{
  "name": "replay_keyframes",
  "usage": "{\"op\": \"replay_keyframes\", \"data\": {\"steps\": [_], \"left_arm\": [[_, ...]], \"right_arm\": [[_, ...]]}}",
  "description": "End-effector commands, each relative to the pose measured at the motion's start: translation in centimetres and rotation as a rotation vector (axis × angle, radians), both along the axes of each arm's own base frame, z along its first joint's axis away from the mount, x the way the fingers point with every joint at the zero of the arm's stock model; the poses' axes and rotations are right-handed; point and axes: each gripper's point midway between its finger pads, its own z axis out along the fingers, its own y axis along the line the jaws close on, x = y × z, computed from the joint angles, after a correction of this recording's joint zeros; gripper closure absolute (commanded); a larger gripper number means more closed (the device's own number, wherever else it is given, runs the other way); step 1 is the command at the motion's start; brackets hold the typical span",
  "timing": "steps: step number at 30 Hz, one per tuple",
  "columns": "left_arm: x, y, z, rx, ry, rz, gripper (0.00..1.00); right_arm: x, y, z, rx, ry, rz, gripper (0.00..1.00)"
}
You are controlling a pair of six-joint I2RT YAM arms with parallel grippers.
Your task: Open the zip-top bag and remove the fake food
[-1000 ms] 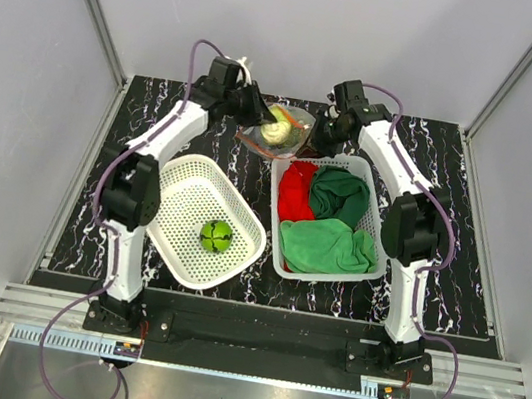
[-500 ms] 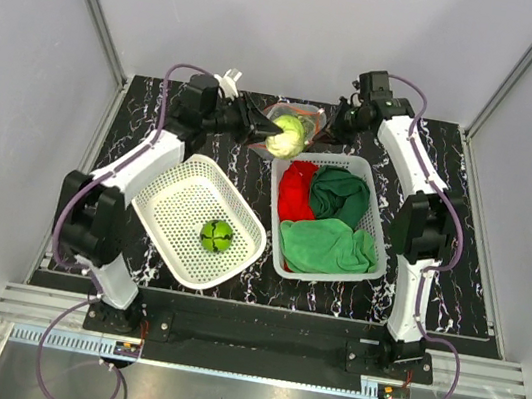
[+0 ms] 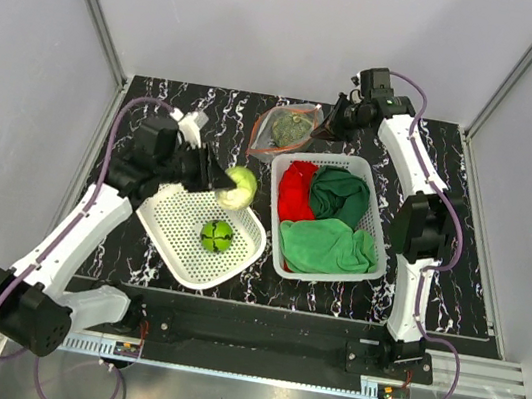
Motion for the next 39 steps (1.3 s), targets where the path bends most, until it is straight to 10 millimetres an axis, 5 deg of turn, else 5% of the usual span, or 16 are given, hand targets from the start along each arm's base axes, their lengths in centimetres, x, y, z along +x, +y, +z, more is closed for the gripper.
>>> {"op": "replay_keyframes", "data": {"steps": [1,8,12,14,16,28,32,38,39], "left_arm": [[-2.3,4.3,-7.3,0.249,0.123,0.092,0.91],[-2.4,7.7,-9.6,0.367,0.129,0.252,0.75],[-1.2,8.7,-9.6,0.410,0.125,0.318,0.52],[-0.6,9.2,-9.1,0.427,0.118,0.356,0.24],[-0.2,9.2,-8.7,0.432,0.112,0.358,0.14],[4.8,4.8,1.5,0.218,-0.123,0.276,0.23],[7.8,2.1,4.9,0.101,-0.290,0.208,0.33],[12.1,-1.6,4.7,0.142,-0.371,0.107,0.50],[13.2,-2.0,3.2,0.170,-0.354,0.095,0.51]], "right_arm": [[0.4,0.3,2.1,0.031,-0.059,0.025,1.00],[-0.5,0.1,1.0,0.025,-0.025,0.028,1.00],[-0.7,0.2,1.2,0.035,-0.026,0.026,1.00],[-0.8,0.2,1.2,0.039,-0.023,0.023,1.00],[-0.8,0.3,1.2,0.044,-0.024,0.023,1.00],[-0.9,1.4,4.0,0.101,-0.087,0.103,1.00],[-0.7,2.1,4.1,0.120,-0.072,0.147,1.00],[-0.8,3.3,6.0,0.178,-0.080,0.192,1.00],[-0.7,3.5,6.6,0.188,-0.089,0.195,1.00]]}}
